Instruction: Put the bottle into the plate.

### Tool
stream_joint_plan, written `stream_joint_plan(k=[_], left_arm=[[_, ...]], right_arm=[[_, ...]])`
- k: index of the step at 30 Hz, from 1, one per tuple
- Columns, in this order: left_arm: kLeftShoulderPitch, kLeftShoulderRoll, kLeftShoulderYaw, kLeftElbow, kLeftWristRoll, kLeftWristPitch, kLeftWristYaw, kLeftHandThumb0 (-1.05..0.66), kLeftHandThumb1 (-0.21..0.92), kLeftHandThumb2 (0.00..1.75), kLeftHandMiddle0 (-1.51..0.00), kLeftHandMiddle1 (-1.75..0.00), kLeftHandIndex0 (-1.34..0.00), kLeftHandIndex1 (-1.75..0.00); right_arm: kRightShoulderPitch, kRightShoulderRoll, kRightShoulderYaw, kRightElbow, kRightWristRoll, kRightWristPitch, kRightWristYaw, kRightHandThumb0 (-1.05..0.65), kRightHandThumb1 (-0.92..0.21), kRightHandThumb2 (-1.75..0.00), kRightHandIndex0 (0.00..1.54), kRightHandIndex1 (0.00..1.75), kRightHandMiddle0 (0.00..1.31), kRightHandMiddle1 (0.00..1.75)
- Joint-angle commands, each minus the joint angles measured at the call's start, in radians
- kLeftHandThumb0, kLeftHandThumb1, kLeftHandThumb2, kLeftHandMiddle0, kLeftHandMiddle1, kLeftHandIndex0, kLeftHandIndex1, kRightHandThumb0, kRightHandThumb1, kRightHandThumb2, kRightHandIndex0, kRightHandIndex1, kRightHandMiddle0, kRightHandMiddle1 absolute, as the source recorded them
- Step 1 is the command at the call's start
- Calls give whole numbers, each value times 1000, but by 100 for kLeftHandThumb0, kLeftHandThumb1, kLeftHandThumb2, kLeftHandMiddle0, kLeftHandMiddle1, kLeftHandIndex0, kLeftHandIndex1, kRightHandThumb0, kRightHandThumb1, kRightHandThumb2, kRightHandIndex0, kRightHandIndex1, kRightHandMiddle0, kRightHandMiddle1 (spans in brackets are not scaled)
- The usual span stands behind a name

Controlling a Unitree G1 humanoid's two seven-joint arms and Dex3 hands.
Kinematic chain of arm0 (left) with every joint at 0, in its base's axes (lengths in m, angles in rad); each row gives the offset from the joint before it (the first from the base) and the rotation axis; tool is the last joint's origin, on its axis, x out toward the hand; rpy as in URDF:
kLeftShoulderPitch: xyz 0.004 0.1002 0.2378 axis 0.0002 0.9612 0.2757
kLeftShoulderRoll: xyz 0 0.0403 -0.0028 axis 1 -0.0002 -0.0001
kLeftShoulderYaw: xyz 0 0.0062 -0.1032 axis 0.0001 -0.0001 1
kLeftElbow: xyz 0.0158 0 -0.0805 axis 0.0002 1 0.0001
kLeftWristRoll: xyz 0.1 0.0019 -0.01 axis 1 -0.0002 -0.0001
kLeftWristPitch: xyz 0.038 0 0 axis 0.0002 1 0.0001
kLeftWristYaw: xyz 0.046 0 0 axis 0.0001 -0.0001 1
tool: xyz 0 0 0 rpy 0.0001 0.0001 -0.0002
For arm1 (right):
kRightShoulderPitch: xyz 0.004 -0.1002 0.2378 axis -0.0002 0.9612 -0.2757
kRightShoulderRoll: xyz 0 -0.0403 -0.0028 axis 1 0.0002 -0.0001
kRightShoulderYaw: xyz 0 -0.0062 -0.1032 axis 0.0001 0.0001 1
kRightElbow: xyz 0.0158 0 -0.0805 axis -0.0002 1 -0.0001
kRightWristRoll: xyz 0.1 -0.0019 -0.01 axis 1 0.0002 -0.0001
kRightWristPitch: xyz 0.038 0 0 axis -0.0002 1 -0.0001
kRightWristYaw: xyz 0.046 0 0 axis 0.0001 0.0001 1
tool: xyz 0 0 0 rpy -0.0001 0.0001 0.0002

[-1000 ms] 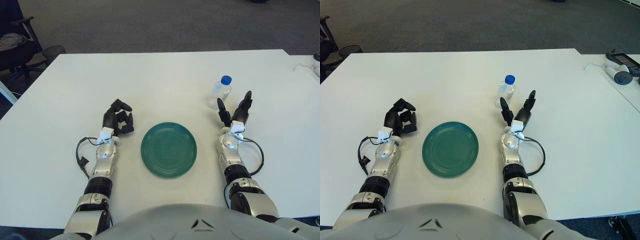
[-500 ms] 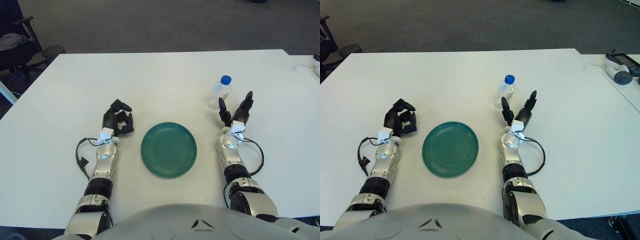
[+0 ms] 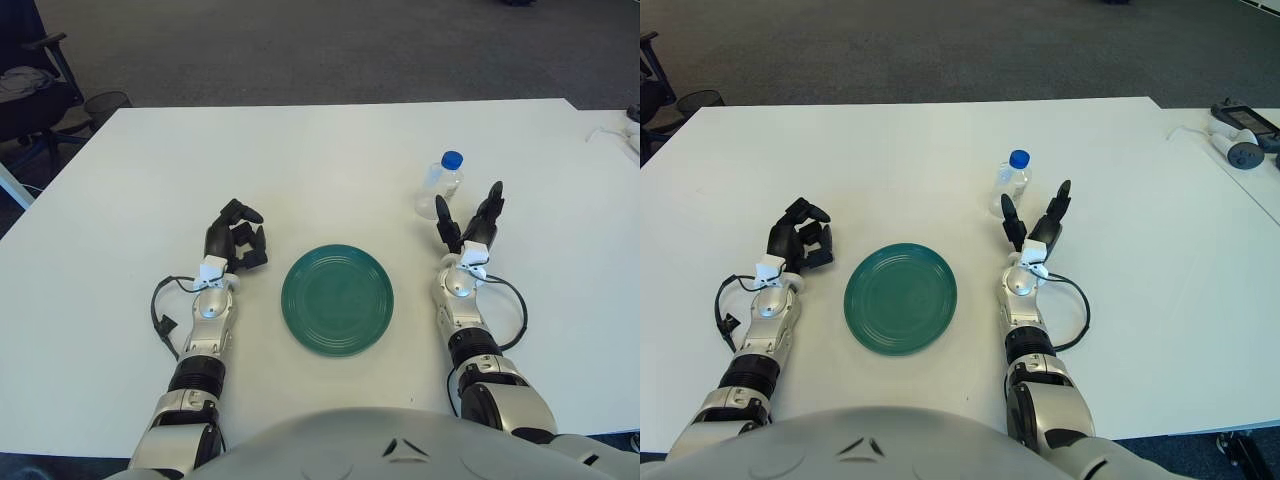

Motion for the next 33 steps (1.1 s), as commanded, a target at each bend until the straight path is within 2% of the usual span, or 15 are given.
stream_joint_plan(k=[1, 6, 10, 14, 22, 33], left_arm=[[49, -6, 1, 37, 11, 50, 10, -47, 32, 131, -113, -175, -60, -175], [45, -5, 2, 43, 15, 45, 17, -47, 32, 131, -113, -175, -60, -175], [41, -4, 3, 47, 18, 45, 21, -47, 32, 131, -113, -175, -60, -175], [44, -4, 2, 40, 18, 52, 21, -47, 32, 131, -113, -175, -60, -175], [47, -2, 4, 39, 14, 45, 16, -47, 32, 131, -113, -175, -60, -175], [51, 2, 4, 34, 20, 44, 20, -47, 32, 131, -113, -175, -60, -175]], right_arm=[[82, 12, 8, 67, -10, 70, 5, -87, -91, -17, 0, 0, 0, 0], [71, 11, 28, 59, -37, 101, -12, -88, -91, -16, 0, 0, 0, 0], [-14, 2, 32, 150, -42, 124, -12, -90, -91, -15, 0, 0, 0, 0], [-112, -32, 11, 274, -13, 124, 37, -93, -91, -14, 0, 0, 0, 0], [-165, -50, 0, 368, -6, 96, 54, -99, -92, -14, 0, 0, 0, 0], [-205, -52, -16, 399, 2, 111, 47, -101, -92, -20, 0, 0, 0, 0]])
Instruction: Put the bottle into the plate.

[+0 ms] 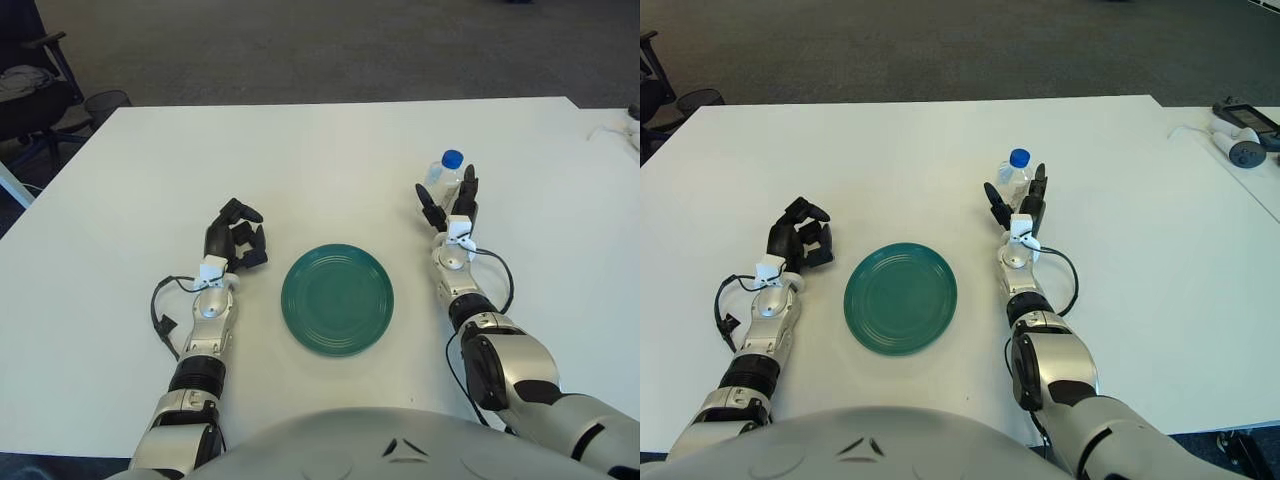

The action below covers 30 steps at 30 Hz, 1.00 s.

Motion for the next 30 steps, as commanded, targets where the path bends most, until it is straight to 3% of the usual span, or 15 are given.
stream_joint_plan(k=[1, 30], left_arm=[[50, 6, 1, 40, 22, 37, 14, -47, 32, 131, -113, -175, -60, -175], [65, 10, 9, 26, 32, 21, 18, -48, 30, 134, -118, -175, -62, -175]], right_arm=[[44, 9, -20, 62, 35, 73, 2, -101, -92, -20, 0, 0, 0, 0], [4, 2, -69, 82, 93, 84, 29, -99, -92, -24, 1, 0, 0, 0]])
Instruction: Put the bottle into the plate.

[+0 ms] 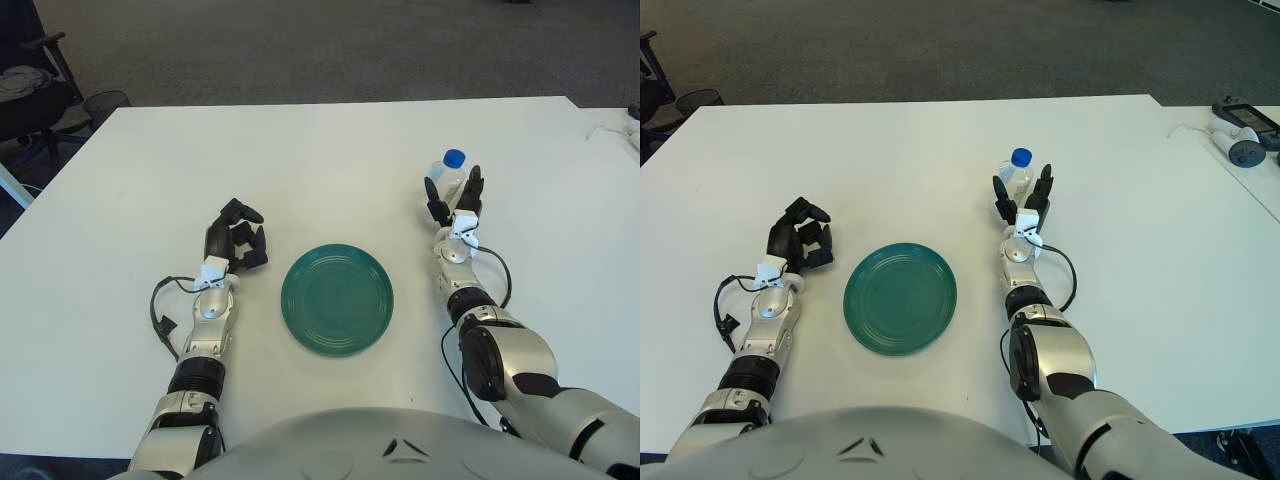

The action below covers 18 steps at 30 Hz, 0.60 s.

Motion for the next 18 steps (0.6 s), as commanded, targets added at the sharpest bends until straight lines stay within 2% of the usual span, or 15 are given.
stream_joint_plan(k=[1, 18], left_arm=[[57, 8, 10, 42, 4, 26, 2, -48, 30, 134, -118, -175, -62, -175], [54, -2, 17, 45, -27, 26, -11, -47, 31, 132, -116, -175, -61, -175]], right_arm=[[42, 4, -12, 60, 25, 65, 14, -99, -92, -24, 1, 0, 0, 0], [9, -11, 30, 88, 0, 83, 99, -99, -92, -22, 0, 0, 0, 1]])
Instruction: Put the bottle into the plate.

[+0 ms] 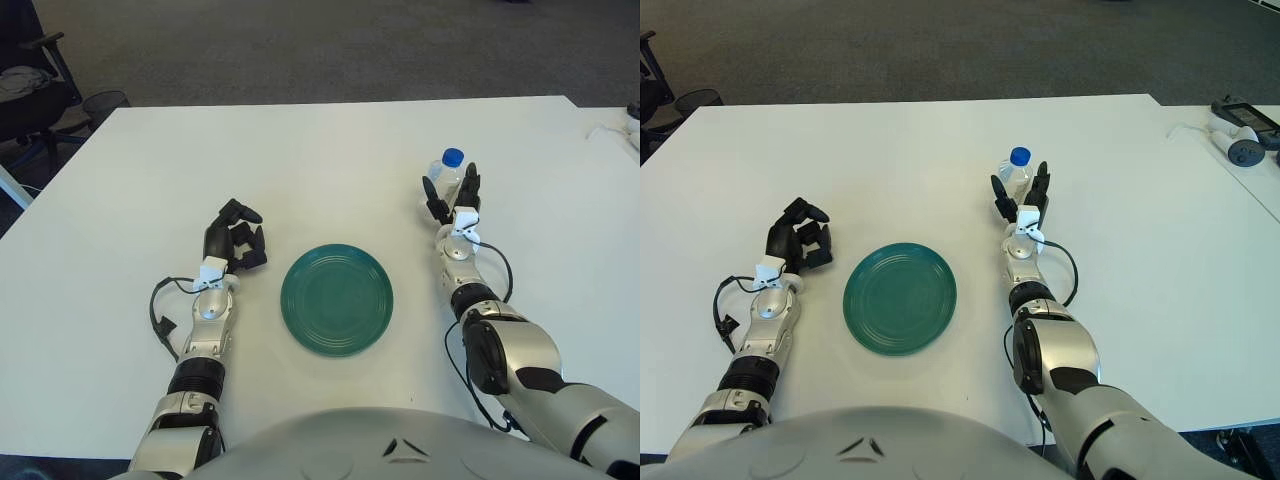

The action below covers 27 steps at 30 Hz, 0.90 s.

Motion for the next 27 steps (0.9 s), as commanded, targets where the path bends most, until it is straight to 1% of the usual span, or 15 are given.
stream_joint_plan(k=[1, 12, 17, 20, 23, 27], left_arm=[[54, 1, 12, 45, -5, 23, -6, -47, 31, 132, -115, -175, -61, -175], [58, 6, 2, 35, 21, 27, 14, -47, 32, 131, -115, -175, -61, -175], [58, 8, 5, 40, 19, 32, 8, -47, 32, 131, -115, -175, -61, -175], [58, 9, 5, 43, 24, 20, 14, -47, 31, 131, -115, -175, -61, -175], [58, 8, 6, 46, 28, 7, 22, -48, 30, 133, -117, -175, -62, -175], [60, 5, 5, 38, 33, 14, 26, -48, 28, 136, -119, -175, -63, -175]], right_arm=[[38, 16, 9, 47, 3, 65, 20, -100, -92, -22, 0, 0, 0, 0], [30, 20, 27, 56, 3, 85, 63, -99, -92, -16, 1, 0, 0, 0], [27, 19, 34, 60, 1, 95, 75, -97, -92, -16, 2, 1, 0, 0], [26, 19, 39, 62, 0, 97, 83, -96, -92, -17, 3, 1, 0, 0], [27, 18, 44, 63, -2, 97, 88, -94, -92, -18, 4, 2, 2, 1], [28, 16, 53, 66, -7, 95, 104, -93, -92, -18, 7, 2, 5, 3]])
